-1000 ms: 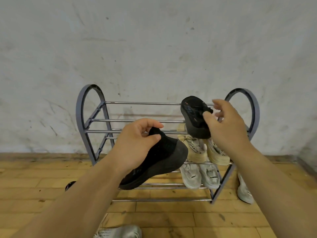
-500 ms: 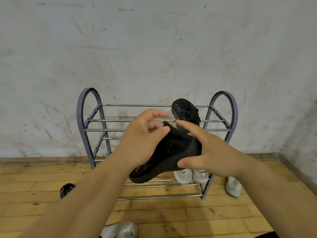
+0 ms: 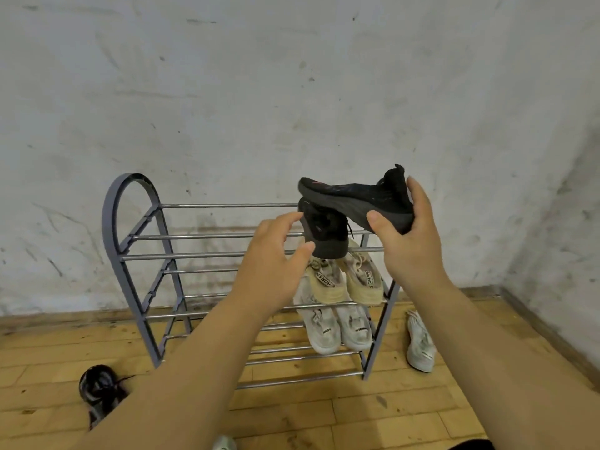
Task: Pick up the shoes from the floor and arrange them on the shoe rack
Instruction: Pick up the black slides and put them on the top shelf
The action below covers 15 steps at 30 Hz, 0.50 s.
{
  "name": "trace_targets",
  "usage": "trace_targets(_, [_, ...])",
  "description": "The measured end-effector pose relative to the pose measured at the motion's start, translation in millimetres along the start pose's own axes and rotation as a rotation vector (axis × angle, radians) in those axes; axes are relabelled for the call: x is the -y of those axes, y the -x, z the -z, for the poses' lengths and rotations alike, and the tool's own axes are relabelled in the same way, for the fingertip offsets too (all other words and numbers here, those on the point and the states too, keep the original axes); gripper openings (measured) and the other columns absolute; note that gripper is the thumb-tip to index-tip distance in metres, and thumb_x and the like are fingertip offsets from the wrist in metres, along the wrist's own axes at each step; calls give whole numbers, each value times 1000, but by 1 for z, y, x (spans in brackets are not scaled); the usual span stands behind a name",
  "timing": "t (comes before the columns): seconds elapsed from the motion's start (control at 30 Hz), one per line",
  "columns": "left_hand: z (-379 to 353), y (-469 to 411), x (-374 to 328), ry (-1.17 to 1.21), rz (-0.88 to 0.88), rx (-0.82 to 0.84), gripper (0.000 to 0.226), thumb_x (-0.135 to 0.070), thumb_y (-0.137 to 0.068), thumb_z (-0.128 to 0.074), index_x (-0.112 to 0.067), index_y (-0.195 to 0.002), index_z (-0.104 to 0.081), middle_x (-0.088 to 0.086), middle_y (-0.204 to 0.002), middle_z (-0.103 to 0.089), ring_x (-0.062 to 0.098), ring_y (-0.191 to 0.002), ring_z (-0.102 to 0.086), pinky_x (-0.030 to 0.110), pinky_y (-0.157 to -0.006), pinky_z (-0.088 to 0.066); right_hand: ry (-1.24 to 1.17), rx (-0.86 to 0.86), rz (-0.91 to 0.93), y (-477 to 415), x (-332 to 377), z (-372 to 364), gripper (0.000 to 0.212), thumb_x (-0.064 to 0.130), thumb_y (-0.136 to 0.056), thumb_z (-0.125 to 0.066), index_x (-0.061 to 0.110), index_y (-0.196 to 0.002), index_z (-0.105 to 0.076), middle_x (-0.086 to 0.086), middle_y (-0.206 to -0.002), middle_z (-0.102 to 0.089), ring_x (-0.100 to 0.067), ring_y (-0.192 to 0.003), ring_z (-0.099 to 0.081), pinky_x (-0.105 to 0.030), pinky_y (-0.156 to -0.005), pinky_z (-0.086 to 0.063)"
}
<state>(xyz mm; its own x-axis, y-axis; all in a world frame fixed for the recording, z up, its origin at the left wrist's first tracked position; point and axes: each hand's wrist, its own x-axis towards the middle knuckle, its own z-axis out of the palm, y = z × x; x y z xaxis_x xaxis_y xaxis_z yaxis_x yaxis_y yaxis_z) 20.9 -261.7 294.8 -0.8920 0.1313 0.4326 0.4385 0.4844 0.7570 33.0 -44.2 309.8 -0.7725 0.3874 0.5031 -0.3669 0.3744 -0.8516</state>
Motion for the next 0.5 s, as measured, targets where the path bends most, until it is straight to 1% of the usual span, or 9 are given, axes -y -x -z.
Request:
trace_targets(0.07, [-18, -11, 10, -53, -23, 52, 54, -37, -100, -62, -37, -150, -43, -6, -141, -47, 15, -131, -46, 31, -109, -39, 29, -62, 1, -11, -15, -7, 74, 30, -95, -71, 39, -157, -30, 13, -148, -49, 13, -120, -54, 5, -86, -38])
trace_targets(0.13, [-33, -23, 18, -94, -39, 86, 58, -38, -99, -62, -36, -153, -41, -4, -141, -45, 14, -130, -44, 24, -104, -33, 43, -98, 0, -23, -28, -12, 73, 31, -95, -71, 39, -156, -32, 9, -150, -47, 1, -127, -53, 5, -90, -37])
trace_targets(0.2, [-48, -32, 27, -135, -56, 112, 60, -38, -99, -62, -34, -154, -40, -4, -139, -45, 15, -127, -43, 23, -100, -32, 62, -113, 14, -34, -39, -16, 72, 31, -94, -71, 37, -156, -34, 8, -151, -46, 0, -129, -52, 1, -95, -39])
trace_targets(0.23, [-54, -36, 31, -156, -64, 124, 61, -39, -99, -62, -34, -155, -39, -4, -138, -45, 15, -126, -43, 24, -101, -34, 72, -112, 21, -39, -45, -18, 72, 31, -94, -72, 36, -156, -35, 7, -151, -46, -1, -130, -51, -4, -101, -41])
trace_targets(0.3, [-65, -43, 39, -191, -68, 135, 61, -40, -98, -62, -33, -155, -40, -4, -136, -44, 17, -124, -45, 33, -105, -43, 116, -98, 13, -46, -57, -23, 74, 32, -93, -72, 34, -157, -34, 9, -153, -44, -5, -134, -49, -20, -111, -43])
trace_targets(0.37, [-71, -50, 44, -195, -70, 128, 61, -42, -97, -63, -33, -153, -42, -4, -133, -42, 18, -120, -49, 40, -103, -48, 177, -70, -12, -48, -69, -27, 76, 36, -93, -71, 34, -158, -30, 9, -153, -43, -8, -136, -48, -32, -114, -43])
trace_targets(0.43, [-73, -55, 48, -184, -64, 134, 59, -45, -96, -63, -34, -151, -44, -4, -130, -42, 18, -115, -53, 42, -100, -51, 260, -45, -49, -47, -79, -28, 77, 41, -95, -69, 34, -159, -27, 7, -153, -41, -11, -137, -46, -37, -115, -43])
trace_targets(0.5, [-74, -58, 52, -193, -51, 153, 56, -49, -95, -62, -35, -148, -48, -5, -128, -41, 18, -110, -56, 42, -98, -52, 344, -32, -69, -44, -87, -26, 75, 41, -97, -66, 29, -159, -27, 3, -153, -40, -14, -138, -43, -36, -114, -41])
